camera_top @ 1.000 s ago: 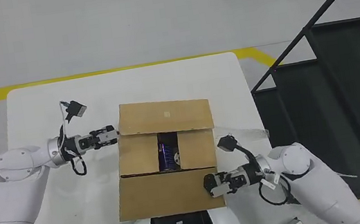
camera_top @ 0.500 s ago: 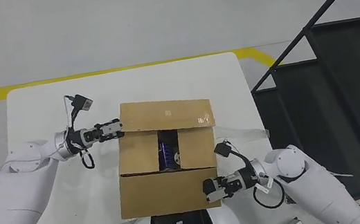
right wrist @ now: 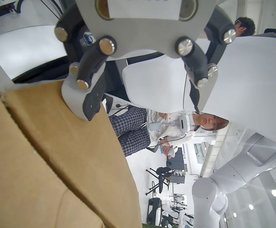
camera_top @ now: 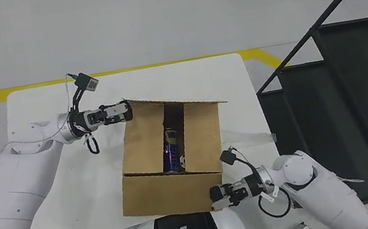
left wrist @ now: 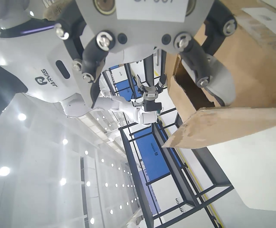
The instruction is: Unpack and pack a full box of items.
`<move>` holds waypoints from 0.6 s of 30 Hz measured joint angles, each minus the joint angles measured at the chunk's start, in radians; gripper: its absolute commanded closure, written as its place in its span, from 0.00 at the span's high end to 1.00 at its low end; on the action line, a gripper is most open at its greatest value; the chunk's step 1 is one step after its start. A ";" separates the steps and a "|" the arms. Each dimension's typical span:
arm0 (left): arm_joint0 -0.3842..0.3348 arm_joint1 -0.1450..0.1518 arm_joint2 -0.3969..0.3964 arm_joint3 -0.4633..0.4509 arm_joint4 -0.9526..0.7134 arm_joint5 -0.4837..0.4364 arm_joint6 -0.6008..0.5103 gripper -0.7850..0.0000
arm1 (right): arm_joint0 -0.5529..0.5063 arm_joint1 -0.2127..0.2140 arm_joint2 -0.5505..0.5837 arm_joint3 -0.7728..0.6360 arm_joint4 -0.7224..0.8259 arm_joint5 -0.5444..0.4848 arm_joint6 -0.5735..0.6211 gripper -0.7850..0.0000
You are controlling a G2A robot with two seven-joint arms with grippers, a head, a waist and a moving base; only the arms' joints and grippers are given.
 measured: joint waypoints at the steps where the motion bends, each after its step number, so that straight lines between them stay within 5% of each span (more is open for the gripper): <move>1: -0.017 -0.006 0.010 0.012 -0.006 -0.003 0.003 1.00 | -0.003 0.001 0.000 -0.005 -0.007 0.000 -0.005 1.00; 10: -0.195 -0.092 0.144 0.244 0.002 -0.053 0.059 1.00 | -0.035 0.012 0.004 -0.051 -0.046 -0.001 -0.037 1.00; 18: -0.323 -0.211 0.285 0.490 0.136 -0.071 0.235 1.00 | -0.043 0.019 -0.011 -0.076 -0.062 -0.007 -0.049 1.00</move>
